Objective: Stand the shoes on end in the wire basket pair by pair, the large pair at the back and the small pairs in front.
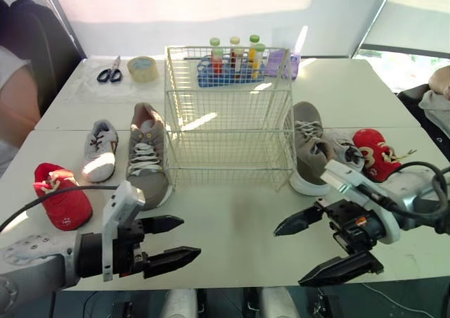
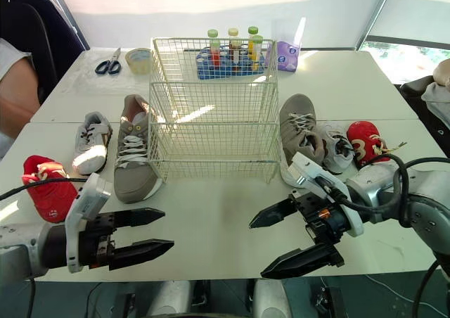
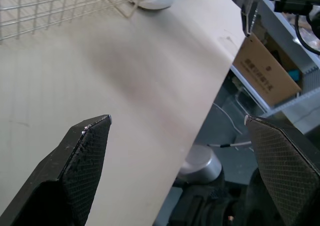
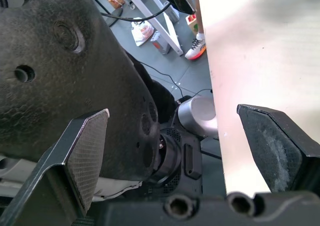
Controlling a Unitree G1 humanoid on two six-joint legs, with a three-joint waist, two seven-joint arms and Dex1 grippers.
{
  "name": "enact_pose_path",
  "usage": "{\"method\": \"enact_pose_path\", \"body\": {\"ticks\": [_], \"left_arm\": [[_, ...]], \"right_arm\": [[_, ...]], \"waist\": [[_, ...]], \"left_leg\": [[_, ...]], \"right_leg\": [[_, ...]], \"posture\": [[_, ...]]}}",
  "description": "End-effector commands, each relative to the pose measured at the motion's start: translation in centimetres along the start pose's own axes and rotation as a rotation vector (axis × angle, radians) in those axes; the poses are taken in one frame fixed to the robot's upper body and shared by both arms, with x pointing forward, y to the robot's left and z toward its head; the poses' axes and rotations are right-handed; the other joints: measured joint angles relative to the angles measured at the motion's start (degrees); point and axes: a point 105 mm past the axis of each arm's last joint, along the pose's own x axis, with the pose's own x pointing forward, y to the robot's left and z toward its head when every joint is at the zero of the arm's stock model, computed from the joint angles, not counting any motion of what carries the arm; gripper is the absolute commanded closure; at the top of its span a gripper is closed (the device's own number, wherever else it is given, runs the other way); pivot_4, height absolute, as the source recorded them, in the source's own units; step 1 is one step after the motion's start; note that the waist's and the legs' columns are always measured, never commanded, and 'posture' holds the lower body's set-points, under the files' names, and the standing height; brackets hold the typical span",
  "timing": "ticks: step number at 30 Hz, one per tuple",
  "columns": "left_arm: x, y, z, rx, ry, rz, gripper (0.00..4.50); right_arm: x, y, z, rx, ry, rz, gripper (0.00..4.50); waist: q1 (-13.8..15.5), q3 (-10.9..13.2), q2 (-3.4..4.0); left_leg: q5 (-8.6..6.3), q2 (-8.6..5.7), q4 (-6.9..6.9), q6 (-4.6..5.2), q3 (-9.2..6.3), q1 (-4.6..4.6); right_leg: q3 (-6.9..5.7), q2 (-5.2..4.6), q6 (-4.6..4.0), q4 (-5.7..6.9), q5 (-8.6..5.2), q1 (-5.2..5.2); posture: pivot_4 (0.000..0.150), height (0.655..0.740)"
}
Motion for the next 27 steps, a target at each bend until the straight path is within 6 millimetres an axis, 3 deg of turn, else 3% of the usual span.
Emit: {"method": "enact_pose_path", "body": {"ticks": [1,20,27], "left_arm": [[0.1,0.1,0.7,0.020,-0.043,0.005,0.07],[0.4,-0.8,1.5,0.035,-0.064,-0.027,0.07],[0.6,-0.6,1.6,0.033,-0.076,-0.034,0.07]], "right_arm": [[0.0,0.0,0.4,-0.033,-0.009,0.000,0.01],[-0.1,-0.4,0.1,-0.046,-0.003,-0.005,0.01],[-0.9,-1.2,1.0,-0.052,-0.054,-0.077,0.01]], "waist": [[0.0,0.0,0.00],[0.0,0.0,0.01],[0.0,0.0,0.01]], "left_leg": [[0.00,0.00,0.00,0.00,0.00,-0.01],[-0.01,0.00,0.00,0.01,0.00,-0.02],[-0.01,0.00,0.00,0.02,0.00,-0.03]], "right_leg": [[0.00,0.00,0.00,0.00,0.00,0.00],[0.00,0.00,0.00,-0.02,0.00,-0.02],[0.00,0.00,0.00,-0.03,0.00,-0.02]], "posture": [[0.150,0.7400],[0.150,0.7400],[0.150,0.7400]]}}
